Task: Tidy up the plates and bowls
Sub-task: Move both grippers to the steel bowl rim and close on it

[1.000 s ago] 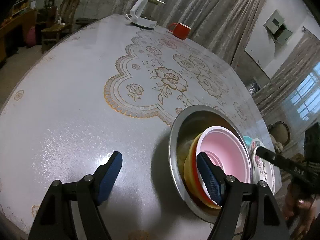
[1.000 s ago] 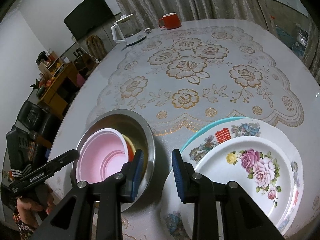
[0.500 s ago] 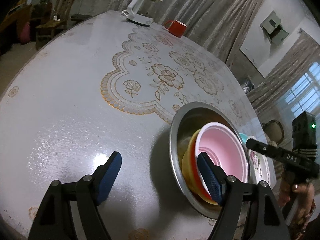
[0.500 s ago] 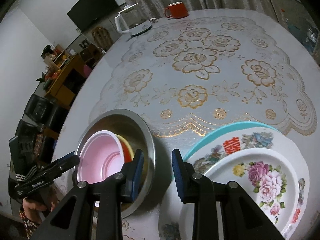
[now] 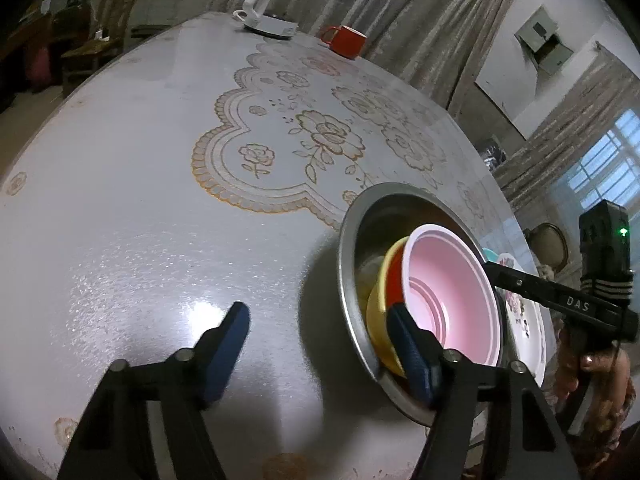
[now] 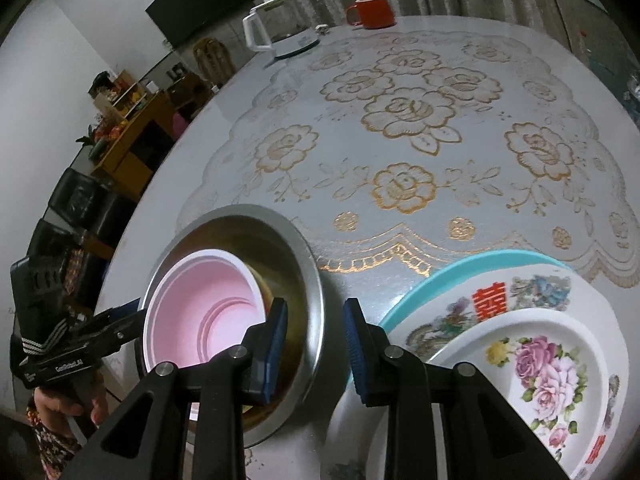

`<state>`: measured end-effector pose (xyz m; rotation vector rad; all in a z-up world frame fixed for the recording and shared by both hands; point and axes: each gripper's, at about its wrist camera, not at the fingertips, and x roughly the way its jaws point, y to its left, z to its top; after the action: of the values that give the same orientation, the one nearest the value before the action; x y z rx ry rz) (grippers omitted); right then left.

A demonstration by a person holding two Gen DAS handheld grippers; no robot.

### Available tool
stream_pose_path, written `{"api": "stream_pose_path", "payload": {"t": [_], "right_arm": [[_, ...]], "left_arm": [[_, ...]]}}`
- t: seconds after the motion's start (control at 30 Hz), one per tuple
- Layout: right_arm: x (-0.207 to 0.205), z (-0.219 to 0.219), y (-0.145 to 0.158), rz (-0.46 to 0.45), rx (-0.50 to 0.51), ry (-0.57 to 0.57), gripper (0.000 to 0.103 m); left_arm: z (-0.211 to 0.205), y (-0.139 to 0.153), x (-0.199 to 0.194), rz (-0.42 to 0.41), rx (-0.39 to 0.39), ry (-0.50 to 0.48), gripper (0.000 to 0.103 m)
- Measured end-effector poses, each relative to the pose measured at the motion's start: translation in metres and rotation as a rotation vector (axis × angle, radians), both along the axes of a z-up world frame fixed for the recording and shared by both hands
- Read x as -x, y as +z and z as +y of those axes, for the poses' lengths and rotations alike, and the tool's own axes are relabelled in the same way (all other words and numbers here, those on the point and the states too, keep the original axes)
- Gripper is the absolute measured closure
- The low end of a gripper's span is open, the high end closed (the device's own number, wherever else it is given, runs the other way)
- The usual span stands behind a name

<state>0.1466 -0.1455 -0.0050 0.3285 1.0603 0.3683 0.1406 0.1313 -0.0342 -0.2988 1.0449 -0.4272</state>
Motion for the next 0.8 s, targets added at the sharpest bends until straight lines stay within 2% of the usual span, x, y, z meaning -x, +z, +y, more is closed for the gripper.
{"api": "stream_pose_path", "payload": {"t": [0.17, 0.23, 0.37, 0.57, 0.8], "right_arm": [[-0.005, 0.000, -0.005, 0.007, 0.009, 0.005, 0.075], [-0.007, -0.001, -0.007, 0.015, 0.007, 0.011, 0.078], [-0.013, 0.002, -0.015, 0.043, -0.011, 0.048, 0.084], [-0.019, 0.013, -0.019, 0.044, 0.026, 0.104, 0.086], [-0.023, 0.015, -0.022, 0.042, 0.021, 0.109, 0.087]], "left_arm": [[-0.001, 0.002, 0.001, -0.005, 0.017, -0.029, 0.046], [-0.001, 0.002, 0.003, 0.002, 0.046, -0.049, 0.051], [-0.002, 0.002, 0.008, 0.001, 0.048, -0.083, 0.052], [-0.005, 0.002, 0.011, -0.003, 0.053, -0.110, 0.051], [-0.004, 0.001, 0.012, -0.007, 0.062, -0.126, 0.051]]}}
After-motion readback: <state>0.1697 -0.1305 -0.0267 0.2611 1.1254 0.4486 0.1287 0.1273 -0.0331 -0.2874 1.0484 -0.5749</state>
